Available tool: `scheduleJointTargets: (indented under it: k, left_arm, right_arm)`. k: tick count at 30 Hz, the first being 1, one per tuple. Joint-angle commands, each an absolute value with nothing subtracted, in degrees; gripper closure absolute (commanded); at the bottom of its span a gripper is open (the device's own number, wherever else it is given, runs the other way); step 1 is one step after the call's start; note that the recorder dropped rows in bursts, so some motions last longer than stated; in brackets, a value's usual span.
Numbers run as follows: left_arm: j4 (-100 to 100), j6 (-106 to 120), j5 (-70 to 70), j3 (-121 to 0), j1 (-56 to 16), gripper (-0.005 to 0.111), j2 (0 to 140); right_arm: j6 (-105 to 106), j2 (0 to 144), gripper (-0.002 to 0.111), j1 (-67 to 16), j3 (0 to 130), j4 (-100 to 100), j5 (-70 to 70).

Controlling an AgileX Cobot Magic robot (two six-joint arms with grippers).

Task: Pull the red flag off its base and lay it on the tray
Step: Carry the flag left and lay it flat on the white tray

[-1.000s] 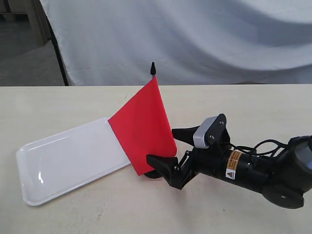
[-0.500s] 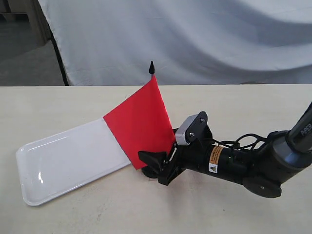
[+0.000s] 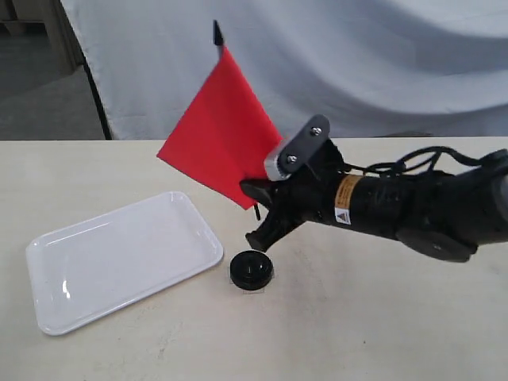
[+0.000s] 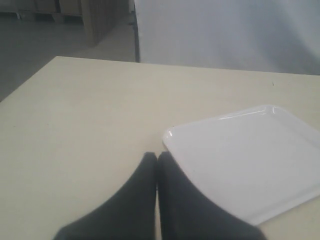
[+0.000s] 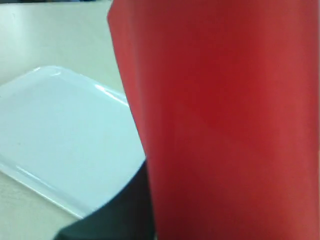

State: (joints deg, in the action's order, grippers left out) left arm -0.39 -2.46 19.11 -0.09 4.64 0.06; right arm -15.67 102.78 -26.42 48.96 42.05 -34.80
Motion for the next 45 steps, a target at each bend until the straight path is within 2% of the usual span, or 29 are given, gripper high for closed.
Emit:
scheduleJointTargets:
  k: [1,4,10,19,28,30,31,33,37,38,41,45]
  left_arm:
    - [-0.3,-2.4,18.8,0.0,4.8,0.107,0.0]
    - [-0.3,-2.4,18.8,0.0,4.8,0.107,0.0]
    - [-0.3,-2.4,18.8,0.0,4.8,0.107,0.0]
    - [-0.3,-2.4,18.8,0.0,4.8,0.107,0.0]
    - [-0.3,-2.4,18.8,0.0,4.8,0.107,0.0]
    - [-0.3,-2.4,18.8,0.0,4.8,0.107,0.0]
    - [-0.3,-2.4,18.8,0.0,4.8,0.107,0.0]
    - [-0.3,-2.4,18.8,0.0,4.8,0.107,0.0]
    - [-0.3,-2.4,18.8,0.0,4.8,0.107,0.0]
    - [-0.3,-2.4,18.8,0.0,4.8,0.107,0.0]
    - [-0.3,-2.4,18.8,0.0,4.8,0.107,0.0]
    - [-0.3,-2.4,18.8,0.0,4.8,0.107,0.0]
  right_arm:
    - [-8.2,101.2,0.109,-35.2,57.7,42.5,-10.5]
    - [1.3,108.3,0.109,-42.7,68.7,42.5,3.3]
    - [2.8,120.1,0.109,-48.6,81.7,51.8,16.9]
    - [-0.7,131.7,0.109,-52.7,91.2,70.2,18.5]
    - [-3.8,134.4,0.108,-52.7,93.9,71.2,18.5]
    - [-4.2,134.4,0.102,-52.7,93.9,71.2,18.6]
    - [-4.2,134.4,0.095,-52.7,93.9,71.2,18.7]
    - [-4.2,134.4,0.078,-52.7,93.9,71.2,18.7]
    - [-7.1,134.3,0.03,-53.6,93.9,70.3,19.3]
    - [-8.4,134.3,0.023,-54.3,93.9,70.3,20.2]
    - [-9.3,134.2,0.025,-55.7,93.9,71.0,23.3]
    - [-9.3,134.0,0.036,-57.4,93.9,71.3,28.5]
